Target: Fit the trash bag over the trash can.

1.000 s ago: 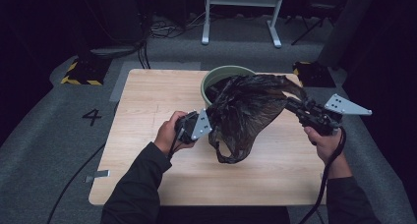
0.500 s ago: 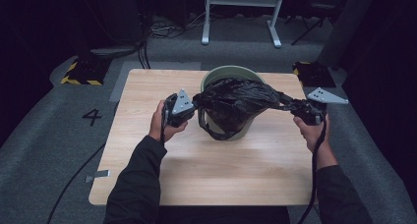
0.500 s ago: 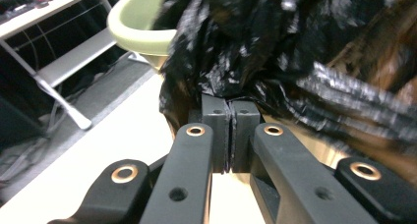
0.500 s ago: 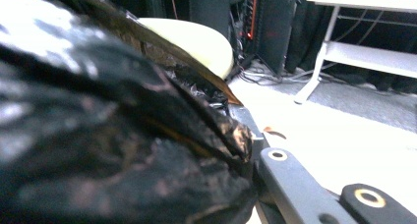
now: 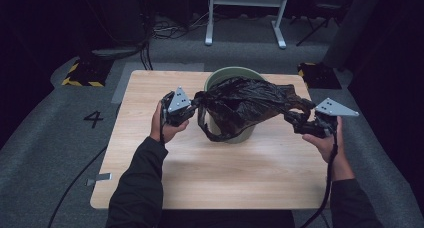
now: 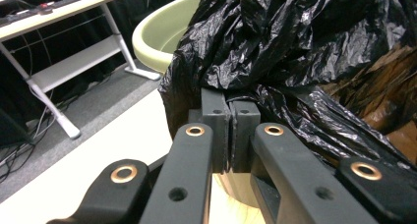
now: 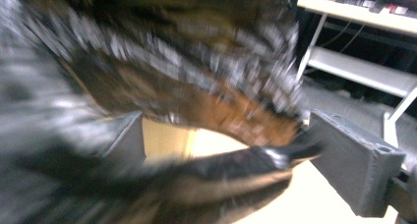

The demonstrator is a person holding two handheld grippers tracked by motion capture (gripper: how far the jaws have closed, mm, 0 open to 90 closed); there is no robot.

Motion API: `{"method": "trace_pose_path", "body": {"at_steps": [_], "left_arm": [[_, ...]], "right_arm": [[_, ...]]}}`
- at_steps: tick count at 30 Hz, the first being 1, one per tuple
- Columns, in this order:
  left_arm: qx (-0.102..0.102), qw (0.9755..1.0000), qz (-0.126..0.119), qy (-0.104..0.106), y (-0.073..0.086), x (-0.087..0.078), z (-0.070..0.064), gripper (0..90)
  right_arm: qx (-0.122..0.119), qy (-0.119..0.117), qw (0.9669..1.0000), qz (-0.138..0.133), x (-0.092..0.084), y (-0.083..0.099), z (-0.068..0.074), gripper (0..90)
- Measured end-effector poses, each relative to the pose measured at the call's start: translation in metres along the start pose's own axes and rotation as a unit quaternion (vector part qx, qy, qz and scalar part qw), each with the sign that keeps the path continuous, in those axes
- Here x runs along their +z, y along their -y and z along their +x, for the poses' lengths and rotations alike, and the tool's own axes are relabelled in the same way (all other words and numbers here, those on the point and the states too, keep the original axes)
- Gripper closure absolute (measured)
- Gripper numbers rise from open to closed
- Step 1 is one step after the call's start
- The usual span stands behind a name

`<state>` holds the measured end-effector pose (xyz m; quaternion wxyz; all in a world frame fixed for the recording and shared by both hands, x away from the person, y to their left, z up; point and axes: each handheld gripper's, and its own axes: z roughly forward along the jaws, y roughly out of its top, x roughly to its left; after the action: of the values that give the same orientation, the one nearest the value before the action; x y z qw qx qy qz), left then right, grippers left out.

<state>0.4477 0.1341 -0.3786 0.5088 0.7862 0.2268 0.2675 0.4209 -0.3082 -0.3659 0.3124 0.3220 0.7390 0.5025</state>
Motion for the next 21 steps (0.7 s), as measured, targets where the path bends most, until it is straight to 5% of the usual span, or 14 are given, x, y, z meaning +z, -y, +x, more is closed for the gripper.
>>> {"method": "trace_pose_path", "body": {"at_steps": [11, 16, 17, 21], "left_arm": [[0.001, 0.9999, 0.009, -0.012, -0.005, 0.000, 0.004, 87.8], [-0.002, 0.9998, 0.013, -0.018, -0.005, 0.002, 0.006, 87.6], [-0.003, 0.9997, 0.013, -0.020, -0.005, 0.002, 0.008, 87.6], [-0.006, 0.9996, 0.017, -0.022, -0.006, 0.004, 0.012, 87.5]], "right_arm": [[-0.049, -0.015, 0.9974, -0.051, -0.055, -0.027, 0.023, 15.1], [-0.062, -0.011, 0.9961, -0.062, -0.059, -0.035, 0.029, 15.1], [-0.064, 0.012, 0.9960, -0.060, -0.056, -0.039, 0.027, 15.6], [-0.071, 0.024, 0.9951, -0.065, -0.052, -0.046, 0.025, 15.9]]}}
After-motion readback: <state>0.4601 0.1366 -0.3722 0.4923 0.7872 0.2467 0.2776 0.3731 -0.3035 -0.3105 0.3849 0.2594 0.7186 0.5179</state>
